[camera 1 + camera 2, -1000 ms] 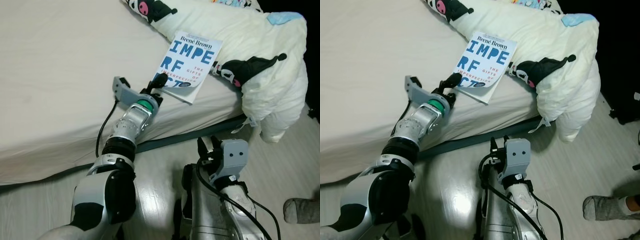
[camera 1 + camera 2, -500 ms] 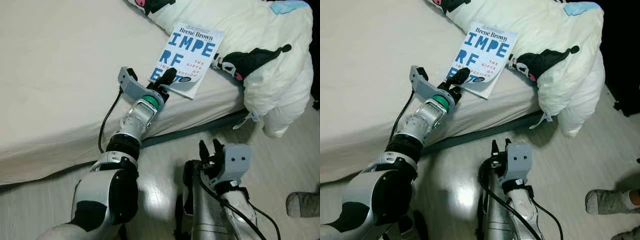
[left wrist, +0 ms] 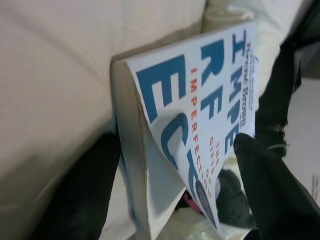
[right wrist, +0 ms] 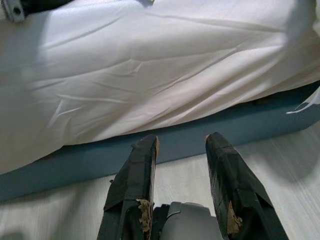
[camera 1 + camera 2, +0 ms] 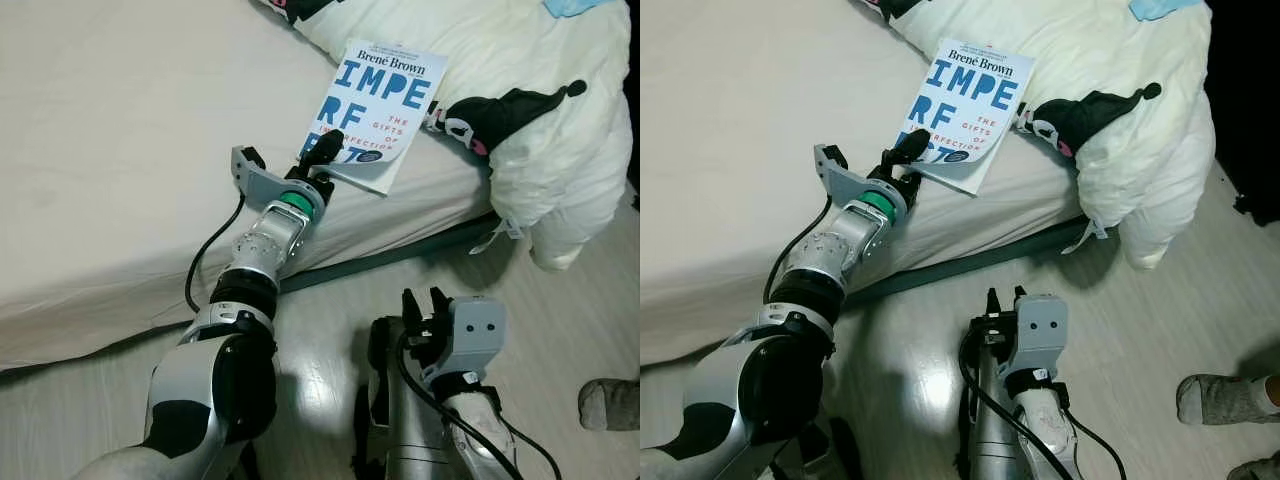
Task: Clean up the room
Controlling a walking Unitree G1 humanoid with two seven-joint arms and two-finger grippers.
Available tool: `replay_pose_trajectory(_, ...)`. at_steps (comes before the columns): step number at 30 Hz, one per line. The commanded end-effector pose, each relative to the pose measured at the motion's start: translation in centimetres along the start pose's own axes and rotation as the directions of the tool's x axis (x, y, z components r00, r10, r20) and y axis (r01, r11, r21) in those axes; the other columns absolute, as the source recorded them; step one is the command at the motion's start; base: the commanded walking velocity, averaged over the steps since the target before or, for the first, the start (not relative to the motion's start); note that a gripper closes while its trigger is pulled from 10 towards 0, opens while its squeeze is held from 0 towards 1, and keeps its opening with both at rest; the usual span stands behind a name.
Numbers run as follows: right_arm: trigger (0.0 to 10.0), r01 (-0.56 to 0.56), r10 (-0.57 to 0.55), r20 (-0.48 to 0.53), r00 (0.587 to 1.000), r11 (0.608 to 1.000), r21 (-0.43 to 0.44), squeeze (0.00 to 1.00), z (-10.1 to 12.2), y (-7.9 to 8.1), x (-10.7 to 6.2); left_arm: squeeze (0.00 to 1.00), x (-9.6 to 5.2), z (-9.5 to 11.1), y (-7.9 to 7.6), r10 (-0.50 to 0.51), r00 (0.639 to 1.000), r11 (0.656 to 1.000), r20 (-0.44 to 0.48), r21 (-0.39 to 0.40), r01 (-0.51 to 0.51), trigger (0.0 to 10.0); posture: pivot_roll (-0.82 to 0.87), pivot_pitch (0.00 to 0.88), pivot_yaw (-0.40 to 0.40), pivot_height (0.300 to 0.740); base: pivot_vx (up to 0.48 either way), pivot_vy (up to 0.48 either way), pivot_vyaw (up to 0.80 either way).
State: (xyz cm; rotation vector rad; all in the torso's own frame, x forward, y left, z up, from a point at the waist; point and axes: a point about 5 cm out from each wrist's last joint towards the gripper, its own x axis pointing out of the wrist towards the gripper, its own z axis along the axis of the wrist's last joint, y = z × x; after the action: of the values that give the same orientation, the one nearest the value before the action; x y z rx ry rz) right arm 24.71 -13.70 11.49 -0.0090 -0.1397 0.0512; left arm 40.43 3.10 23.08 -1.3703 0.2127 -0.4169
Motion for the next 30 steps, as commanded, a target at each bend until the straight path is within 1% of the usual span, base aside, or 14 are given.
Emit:
replay_pose_trajectory(1,10.0,0.018,-0.018,-0.033,0.999,1.000,0.004,0.00,-0.5,-0.1,-0.7,0.00,0.4,-9.1,-1.4,-0.050,0.974,0.989,-0.220,-0.144,0.018,10.0,-0.28,0.515,0.056,0.472,0.000,0.000,0.00)
replay_pose_trajectory(9,10.0,0.027,-0.027,-0.034,0.999,1.000,0.002,0.00,-0.4,-0.2,-0.8,0.00,0.6,-10.1,-2.8,-0.087,0.969,0.983,-0.232,-0.178,0.045,10.0,-0.28,0.513,0.057,0.472,0.000,0.000,0.00)
replay_pose_trajectory(13,10.0,0.031,-0.031,-0.037,0.999,1.000,-0.001,0.00,-0.5,-0.4,-0.9,0.00,0.8,-9.6,-4.8,-0.196,0.955,0.958,-0.225,-0.254,0.137,10.0,-0.28,0.505,0.062,0.472,0.000,0.000,0.00)
replay_pose_trajectory(15,10.0,0.034,-0.034,-0.038,0.999,0.999,-0.002,0.00,-0.5,-0.4,-0.9,0.00,0.8,-9.2,-5.6,-0.245,0.944,0.946,-0.222,-0.266,0.183,10.0,-0.28,0.505,0.062,0.472,0.000,0.000,0.00)
replay_pose_trajectory(19,10.0,0.035,-0.035,-0.039,0.999,0.999,-0.002,0.00,-0.5,-0.5,-0.9,0.00,0.8,-9.1,-5.9,-0.262,0.939,0.941,-0.222,-0.274,0.198,10.0,-0.28,0.505,0.062,0.472,0.000,0.000,0.00)
replay_pose_trajectory(21,10.0,0.038,-0.038,-0.041,0.998,0.999,-0.001,0.00,-0.6,-0.5,-0.8,0.00,0.5,-8.9,-6.6,-0.326,0.917,0.927,-0.230,-0.268,0.262,10.0,-0.26,0.499,0.068,0.472,0.000,0.000,0.00)
replay_pose_trajectory(22,10.0,0.040,-0.040,-0.041,0.998,0.999,0.001,0.00,-0.6,-0.5,-0.7,0.00,0.3,-9.0,-6.4,-0.344,0.903,0.932,-0.256,-0.211,0.295,10.0,-0.26,0.499,0.068,0.472,0.000,0.000,0.00)
replay_pose_trajectory(23,10.0,0.040,-0.040,-0.041,0.998,0.999,0.001,0.00,-0.6,-0.5,-0.7,0.00,0.3,-9.0,-6.4,-0.344,0.903,0.932,-0.256,-0.211,0.295,10.0,-0.26,0.499,0.068,0.472,0.000,0.000,0.00)
replay_pose_trajectory(24,10.0,0.040,-0.040,-0.041,0.998,0.999,0.001,0.00,-0.6,-0.4,-0.7,0.00,0.1,-9.2,-6.1,-0.352,0.894,0.934,-0.277,-0.170,0.315,10.0,-0.26,0.499,0.068,0.472,0.000,0.000,0.00)
replay_pose_trajectory(25,10.0,0.041,-0.041,-0.041,0.998,0.999,0.002,0.00,-0.6,-0.4,-0.6,0.00,0.0,-9.7,-5.6,-0.337,0.891,0.941,-0.304,-0.095,0.324,10.0,-0.26,0.498,0.069,0.472,0.000,0.000,0.00)
replay_pose_trajectory(26,10.0,0.041,-0.041,-0.041,0.998,0.999,0.002,0.00,-0.6,-0.4,-0.6,0.00,0.0,-9.7,-5.6,-0.337,0.891,0.941,-0.304,-0.095,0.324,10.0,-0.26,0.498,0.069,0.472,0.000,0.000,0.00)
replay_pose_trajectory(28,10.0,0.042,-0.042,-0.043,0.998,0.999,0.004,0.00,-0.7,-0.4,-0.7,0.00,-0.3,-11.0,-4.2,-0.280,0.893,0.952,-0.354,0.020,0.306,10.0,-0.26,0.498,0.068,0.472,0.000,0.000,0.00)
replay_pose_trajectory(29,10.0,0.042,-0.041,-0.045,0.998,0.999,0.004,0.00,-0.7,-0.4,-0.7,0.00,-0.4,-11.5,-3.4,-0.239,0.901,0.959,-0.361,0.056,0.277,10.0,-0.26,0.498,0.068,0.472,0.000,0.000,0.00)
replay_pose_trajectory(30,10.0,0.042,-0.041,-0.045,0.998,0.999,0.004,0.00,-0.7,-0.4,-0.7,0.00,-0.4,-11.5,-3.4,-0.239,0.901,0.959,-0.361,0.056,0.277,10.0,-0.26,0.498,0.068,0.472,0.000,0.000,0.00)
